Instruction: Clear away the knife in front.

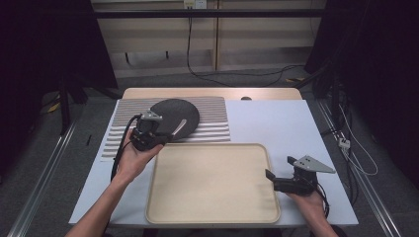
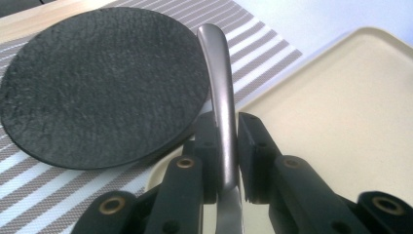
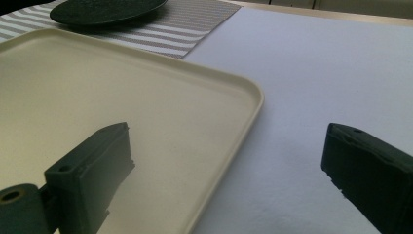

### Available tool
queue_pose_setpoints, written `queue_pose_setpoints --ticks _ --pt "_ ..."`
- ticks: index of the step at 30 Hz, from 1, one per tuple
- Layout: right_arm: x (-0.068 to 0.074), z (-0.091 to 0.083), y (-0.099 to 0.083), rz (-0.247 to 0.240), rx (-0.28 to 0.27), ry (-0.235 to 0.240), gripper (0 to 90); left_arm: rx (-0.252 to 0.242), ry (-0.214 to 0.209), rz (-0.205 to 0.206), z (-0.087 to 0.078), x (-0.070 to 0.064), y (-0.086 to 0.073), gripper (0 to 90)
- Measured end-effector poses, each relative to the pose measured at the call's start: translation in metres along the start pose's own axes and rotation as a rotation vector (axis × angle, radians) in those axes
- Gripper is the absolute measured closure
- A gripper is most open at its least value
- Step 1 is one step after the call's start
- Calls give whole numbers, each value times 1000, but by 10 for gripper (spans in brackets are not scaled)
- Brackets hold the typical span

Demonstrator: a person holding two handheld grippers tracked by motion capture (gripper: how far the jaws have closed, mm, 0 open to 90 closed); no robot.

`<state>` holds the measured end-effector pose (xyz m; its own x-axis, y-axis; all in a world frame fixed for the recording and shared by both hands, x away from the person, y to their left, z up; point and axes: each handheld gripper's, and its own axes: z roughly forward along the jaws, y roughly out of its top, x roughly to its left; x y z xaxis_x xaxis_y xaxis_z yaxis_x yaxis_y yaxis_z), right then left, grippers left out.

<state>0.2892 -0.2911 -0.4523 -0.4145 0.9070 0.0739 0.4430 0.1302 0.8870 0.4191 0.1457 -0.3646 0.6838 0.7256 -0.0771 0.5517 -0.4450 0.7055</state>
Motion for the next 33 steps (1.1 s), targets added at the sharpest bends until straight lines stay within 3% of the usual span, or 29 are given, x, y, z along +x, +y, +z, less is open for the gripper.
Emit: queue_pose_setpoints --ticks 13,17,19,24,28,33 --pt "1 0 0 -3 -1 3 43 66 -62 2 16 -25 -16 800" --pt "1 0 0 -4 -1 3 43 75 -86 28 17 -35 -22 800" --pt "1 0 0 -5 -1 3 43 77 -83 50 17 -42 -24 800" --pt "2 -1 0 -7 0 4 43 96 -77 55 24 -51 -29 800" --pt "2 -1 0 -8 -2 4 43 144 -47 61 35 -57 -37 800" --pt "2 -1 0 -11 -2 6 44 158 -55 53 44 -59 -43 800"
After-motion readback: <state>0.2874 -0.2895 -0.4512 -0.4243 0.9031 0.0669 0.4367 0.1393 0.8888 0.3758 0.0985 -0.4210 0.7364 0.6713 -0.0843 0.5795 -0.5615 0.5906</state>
